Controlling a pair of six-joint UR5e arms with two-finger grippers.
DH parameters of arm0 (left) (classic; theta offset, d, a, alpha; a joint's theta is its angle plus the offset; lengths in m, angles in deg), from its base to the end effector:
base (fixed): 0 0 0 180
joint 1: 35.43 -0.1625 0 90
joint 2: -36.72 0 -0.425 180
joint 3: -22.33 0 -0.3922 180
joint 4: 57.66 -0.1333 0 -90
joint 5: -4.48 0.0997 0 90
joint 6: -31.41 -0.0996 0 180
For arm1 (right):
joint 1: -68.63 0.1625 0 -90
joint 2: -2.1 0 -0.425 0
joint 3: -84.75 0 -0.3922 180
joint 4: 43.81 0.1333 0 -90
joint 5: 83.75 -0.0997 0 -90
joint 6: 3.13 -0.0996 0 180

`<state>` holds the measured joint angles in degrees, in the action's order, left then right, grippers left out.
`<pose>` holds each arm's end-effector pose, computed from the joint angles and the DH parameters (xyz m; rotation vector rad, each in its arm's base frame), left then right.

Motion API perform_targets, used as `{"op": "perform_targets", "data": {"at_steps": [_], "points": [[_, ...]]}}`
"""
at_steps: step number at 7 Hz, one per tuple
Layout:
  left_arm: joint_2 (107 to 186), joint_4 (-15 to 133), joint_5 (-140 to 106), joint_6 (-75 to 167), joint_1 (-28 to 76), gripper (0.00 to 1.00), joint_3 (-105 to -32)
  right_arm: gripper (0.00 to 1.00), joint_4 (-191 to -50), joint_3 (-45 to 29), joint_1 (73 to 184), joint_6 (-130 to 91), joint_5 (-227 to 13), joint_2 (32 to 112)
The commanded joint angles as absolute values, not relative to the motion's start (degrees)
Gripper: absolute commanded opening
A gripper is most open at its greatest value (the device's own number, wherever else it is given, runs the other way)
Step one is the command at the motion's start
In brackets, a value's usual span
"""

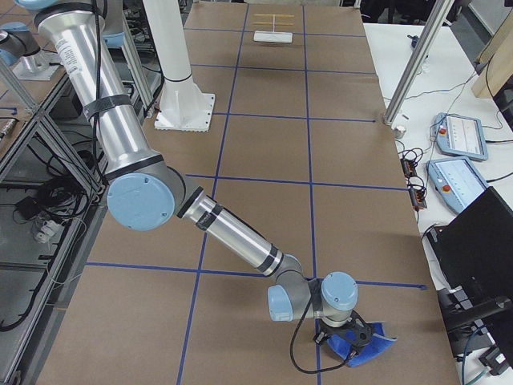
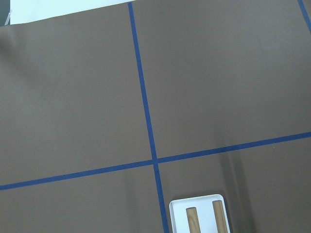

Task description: Hang towel on rack

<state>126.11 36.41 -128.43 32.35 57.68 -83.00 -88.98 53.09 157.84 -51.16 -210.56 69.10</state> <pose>-0.0921 -0.4884 0.5248 0.3262 0.7356 0.0560 0.0654 -0.5984 0.8428 -0.1222 -0.6655 0.7405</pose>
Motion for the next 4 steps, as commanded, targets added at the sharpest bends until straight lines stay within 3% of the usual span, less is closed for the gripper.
{"op": "perform_targets", "data": {"at_steps": [1,3,4], "points": [[126.19,36.47,-128.58,34.65,57.64,0.98,-83.14,0.0,-88.98,51.45,159.68,-51.11,-211.71,68.03],[126.19,36.65,-129.2,34.75,57.64,0.98,-82.88,0.0,-97.71,41.3,159.77,-53.04,-215.47,67.15],[127.06,36.39,-130.33,35.1,57.47,0.98,-82.1,0.0,-107.69,31.15,159.86,-53.13,-216.19,67.49]]}}
